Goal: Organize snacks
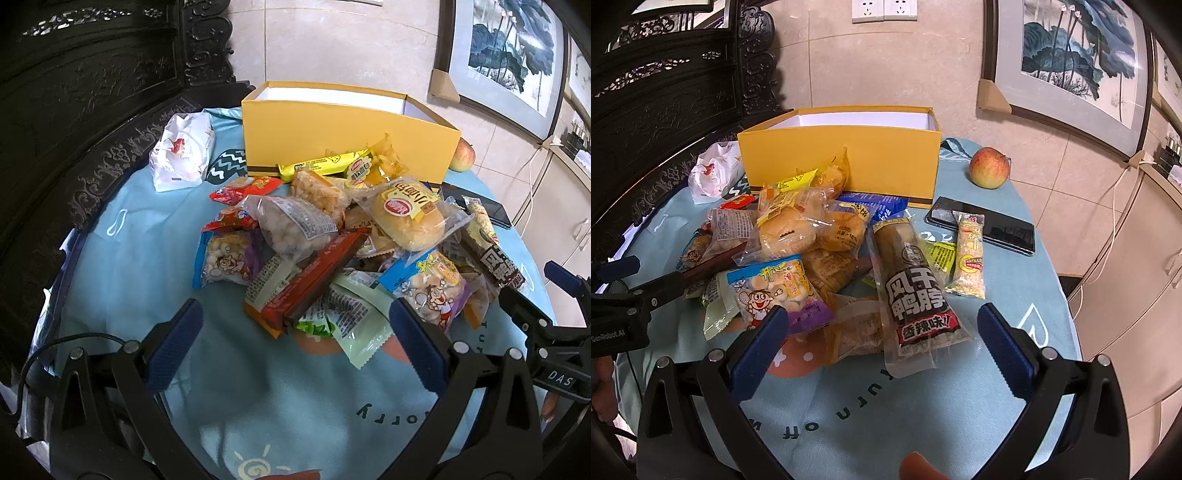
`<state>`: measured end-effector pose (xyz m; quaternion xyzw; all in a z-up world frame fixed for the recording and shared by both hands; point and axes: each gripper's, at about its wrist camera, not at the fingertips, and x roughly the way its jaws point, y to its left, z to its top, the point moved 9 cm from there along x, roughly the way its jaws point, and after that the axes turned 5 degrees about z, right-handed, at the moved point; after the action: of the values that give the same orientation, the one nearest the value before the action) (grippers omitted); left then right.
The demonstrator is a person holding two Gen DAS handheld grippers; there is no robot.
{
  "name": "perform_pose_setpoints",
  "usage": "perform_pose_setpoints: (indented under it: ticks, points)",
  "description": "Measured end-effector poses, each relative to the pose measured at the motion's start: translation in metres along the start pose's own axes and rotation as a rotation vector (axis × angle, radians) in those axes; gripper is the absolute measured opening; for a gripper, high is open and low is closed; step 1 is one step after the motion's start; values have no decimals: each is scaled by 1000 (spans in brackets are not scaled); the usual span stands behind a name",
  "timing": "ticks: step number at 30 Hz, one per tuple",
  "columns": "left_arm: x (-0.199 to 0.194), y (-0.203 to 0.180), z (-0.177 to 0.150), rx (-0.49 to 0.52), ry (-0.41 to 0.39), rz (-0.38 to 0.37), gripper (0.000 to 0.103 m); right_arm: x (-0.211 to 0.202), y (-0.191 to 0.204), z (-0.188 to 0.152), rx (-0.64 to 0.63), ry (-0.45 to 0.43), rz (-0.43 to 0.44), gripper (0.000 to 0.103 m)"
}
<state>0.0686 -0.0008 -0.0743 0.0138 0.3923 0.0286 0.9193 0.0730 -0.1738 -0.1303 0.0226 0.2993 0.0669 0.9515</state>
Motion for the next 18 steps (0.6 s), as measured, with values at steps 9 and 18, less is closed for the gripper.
perform_pose_setpoints:
  ticks: [9, 18]
  points:
    - [0, 1, -2, -4, 7, -1, 101, -1, 3, -1, -4, 5, 3, 102]
    - [-2, 2, -1, -13, 9, -8, 101, -2, 6, -1, -11, 5, 5, 102]
